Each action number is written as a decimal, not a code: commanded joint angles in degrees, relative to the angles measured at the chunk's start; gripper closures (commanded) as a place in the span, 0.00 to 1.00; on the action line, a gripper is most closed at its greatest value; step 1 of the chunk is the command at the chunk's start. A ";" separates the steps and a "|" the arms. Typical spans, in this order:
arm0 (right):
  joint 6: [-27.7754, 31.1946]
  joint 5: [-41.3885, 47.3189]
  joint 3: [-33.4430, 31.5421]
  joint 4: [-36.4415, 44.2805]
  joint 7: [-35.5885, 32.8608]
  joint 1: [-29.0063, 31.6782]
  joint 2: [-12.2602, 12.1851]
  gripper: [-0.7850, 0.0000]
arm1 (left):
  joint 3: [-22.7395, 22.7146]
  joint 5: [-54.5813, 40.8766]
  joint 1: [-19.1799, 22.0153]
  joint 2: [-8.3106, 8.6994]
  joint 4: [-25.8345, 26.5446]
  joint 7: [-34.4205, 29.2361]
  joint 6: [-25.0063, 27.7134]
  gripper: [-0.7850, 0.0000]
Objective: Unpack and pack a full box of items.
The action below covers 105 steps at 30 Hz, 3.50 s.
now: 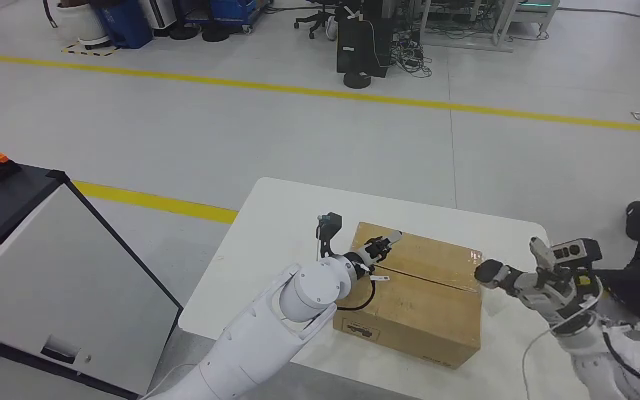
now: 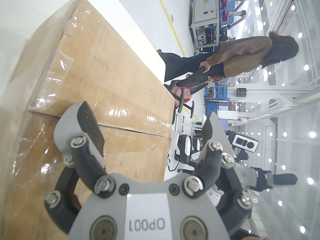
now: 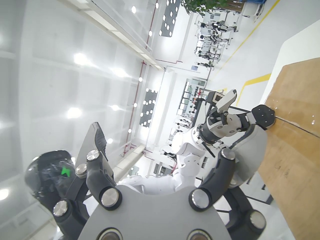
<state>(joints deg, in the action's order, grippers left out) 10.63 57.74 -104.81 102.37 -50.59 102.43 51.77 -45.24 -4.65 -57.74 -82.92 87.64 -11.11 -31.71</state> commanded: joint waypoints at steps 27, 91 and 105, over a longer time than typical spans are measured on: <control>-23.14 2.77 0.82 -24.53 0.25 -1.62 0.92 0.00 | 0.00 0.00 0.00 0.00 0.00 0.00 0.00 0.00; -13.02 -17.06 3.30 -2.96 16.21 -2.03 3.66 0.72 | 0.00 0.00 0.00 0.00 0.00 0.00 0.00 0.00; -16.18 -32.81 9.92 0.81 19.43 -5.75 3.79 0.00 | 0.00 0.00 0.00 0.00 0.00 0.00 0.00 0.00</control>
<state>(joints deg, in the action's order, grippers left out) -5.47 25.70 -95.21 102.95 -31.34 96.75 55.54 -45.24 -4.65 -57.74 -82.92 87.64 -11.11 -31.71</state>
